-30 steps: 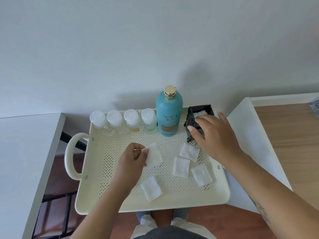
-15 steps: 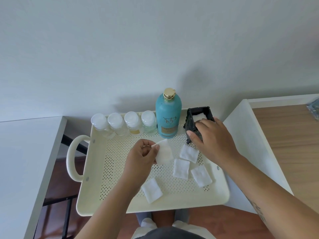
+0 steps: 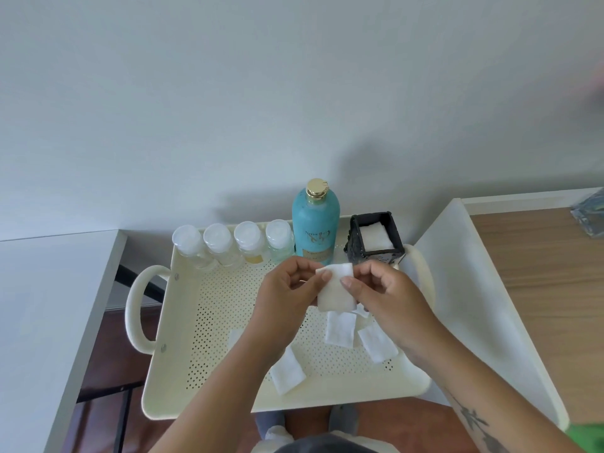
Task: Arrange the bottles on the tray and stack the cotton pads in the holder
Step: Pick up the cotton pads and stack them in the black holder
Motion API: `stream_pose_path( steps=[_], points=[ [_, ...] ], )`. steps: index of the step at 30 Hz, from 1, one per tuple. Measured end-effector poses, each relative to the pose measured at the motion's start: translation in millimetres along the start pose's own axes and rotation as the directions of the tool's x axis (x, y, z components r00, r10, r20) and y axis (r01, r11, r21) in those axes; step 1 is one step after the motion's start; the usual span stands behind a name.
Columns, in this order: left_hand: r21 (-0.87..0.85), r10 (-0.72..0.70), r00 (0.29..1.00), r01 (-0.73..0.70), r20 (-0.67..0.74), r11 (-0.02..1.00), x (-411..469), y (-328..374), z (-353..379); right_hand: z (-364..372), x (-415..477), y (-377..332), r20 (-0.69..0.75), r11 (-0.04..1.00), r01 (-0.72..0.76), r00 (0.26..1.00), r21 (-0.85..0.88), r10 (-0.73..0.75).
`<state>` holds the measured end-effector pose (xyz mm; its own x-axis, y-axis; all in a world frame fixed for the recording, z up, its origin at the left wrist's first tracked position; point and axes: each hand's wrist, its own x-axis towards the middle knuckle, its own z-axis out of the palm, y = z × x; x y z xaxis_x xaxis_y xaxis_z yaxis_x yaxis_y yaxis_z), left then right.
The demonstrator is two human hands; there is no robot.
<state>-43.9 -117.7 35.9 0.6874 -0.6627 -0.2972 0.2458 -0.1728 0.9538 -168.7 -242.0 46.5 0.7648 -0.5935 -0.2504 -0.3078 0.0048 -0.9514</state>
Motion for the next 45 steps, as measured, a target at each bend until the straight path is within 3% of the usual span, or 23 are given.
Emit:
stream_pose_path(
  steps=[5, 11, 16, 21, 27, 31, 34, 38, 45],
  points=[
    [0.046, -0.021, 0.999, 0.023, -0.038, 0.999, 2.7, -6.7, -9.6, -9.3, 10.2, -2.3, -0.068, 0.993, 0.033, 0.997, -0.11, -0.041],
    [0.269, -0.051, 0.98, 0.103, -0.193, 0.957, 8.4, -33.1, -56.1, -40.5, 43.6, -13.1, -0.251, 0.924, 0.122, 0.942, -0.362, -0.222],
    [0.515, -0.035, 0.954, 0.192, -0.298, 0.836, 4.6, -53.8, -98.7, -53.0, 71.6, -6.2, -0.329, 0.915, 0.073, 0.919, -0.396, -0.216],
    [0.674, -0.07, 0.951, 0.263, -0.3, 0.69, -5.3, -72.5, -122.3, -52.1, 83.2, -0.3, -0.364, 0.9, 0.038, 0.907, -0.435, -0.214],
    [0.75, -0.153, 0.945, 0.323, -0.29, 0.576, -15.0, -94.1, -128.2, -51.0, 85.6, 0.8, -0.311, 0.816, 0.044, 0.912, -0.576, -0.269],
    [0.76, -0.143, 0.947, 0.317, -0.288, 0.567, -14.5, -100.9, -126.7, -51.0, 85.2, 0.5, -0.286, 0.741, 0.013, 0.918, -0.671, -0.275],
    [0.762, -0.153, 0.948, 0.314, -0.277, 0.566, -13.6, -103.5, -125.7, -49.0, 78.5, -2.3, -0.275, 0.667, 0.096, 0.86, -0.739, -0.429],
    [0.764, -0.169, 0.95, 0.313, -0.264, 0.564, -12.1, -105.4, -125.8, -37.7, 65.9, 2.0, -0.108, 0.507, 0.231, 0.826, -0.831, -0.553],
    [0.762, -0.167, 0.948, 0.318, -0.272, 0.564, -9.4, -101.0, -122.4, -34.2, 62.7, 17.8, 0.05, 0.366, 0.283, 0.845, -0.887, -0.532]
  ],
)
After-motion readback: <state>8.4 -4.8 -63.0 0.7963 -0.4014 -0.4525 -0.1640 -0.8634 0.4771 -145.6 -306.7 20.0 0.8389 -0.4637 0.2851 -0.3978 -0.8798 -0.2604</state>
